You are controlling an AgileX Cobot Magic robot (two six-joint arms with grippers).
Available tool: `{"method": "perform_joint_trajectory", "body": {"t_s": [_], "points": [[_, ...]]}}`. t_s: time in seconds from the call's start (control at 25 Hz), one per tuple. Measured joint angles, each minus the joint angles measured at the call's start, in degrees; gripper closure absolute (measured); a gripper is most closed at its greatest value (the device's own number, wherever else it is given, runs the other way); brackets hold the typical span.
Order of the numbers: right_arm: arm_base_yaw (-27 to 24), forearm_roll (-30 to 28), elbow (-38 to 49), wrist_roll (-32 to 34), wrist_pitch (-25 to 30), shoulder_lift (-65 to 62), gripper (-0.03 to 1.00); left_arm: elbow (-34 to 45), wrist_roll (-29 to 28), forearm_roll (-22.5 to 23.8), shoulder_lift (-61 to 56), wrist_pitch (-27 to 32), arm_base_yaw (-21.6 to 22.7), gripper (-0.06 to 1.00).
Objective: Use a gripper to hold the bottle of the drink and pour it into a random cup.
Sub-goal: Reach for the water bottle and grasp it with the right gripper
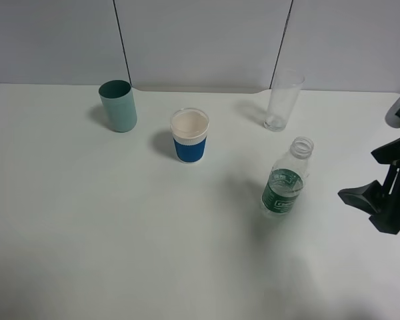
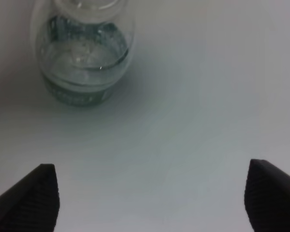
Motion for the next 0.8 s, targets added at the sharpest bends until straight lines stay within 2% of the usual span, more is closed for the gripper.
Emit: {"method": "perform_joint_trajectory", "body": {"t_s": [0.16, 0.32, 0.48, 0.68, 0.8], "points": [[0.0, 0.02, 0.04, -3.47, -0.9, 1.72, 0.2, 0.0, 0.0, 0.0, 0.0, 0.0, 0.0, -0.05], [0.0, 0.07, 1.34, -4.94, -4.33, 2.55, 0.2, 0.0, 0.0, 0.0, 0.0, 0.0, 0.0, -0.05], [0.0, -0.19, 4.98, -5.3, -10.56, 2.8, 0.2, 0.0, 0.0, 0.0, 0.0, 0.0, 0.0, -0.05], [0.0, -2.7, 10.86, -5.36, -21.6, 2.8, 0.2, 0.0, 0.0, 0.0, 0.0, 0.0, 0.0, -0.05], [0.0, -3.64, 12.08, -5.36, -24.25, 2.8, 0.2, 0.0, 0.0, 0.0, 0.0, 0.0, 0.0, -0.05]]}}
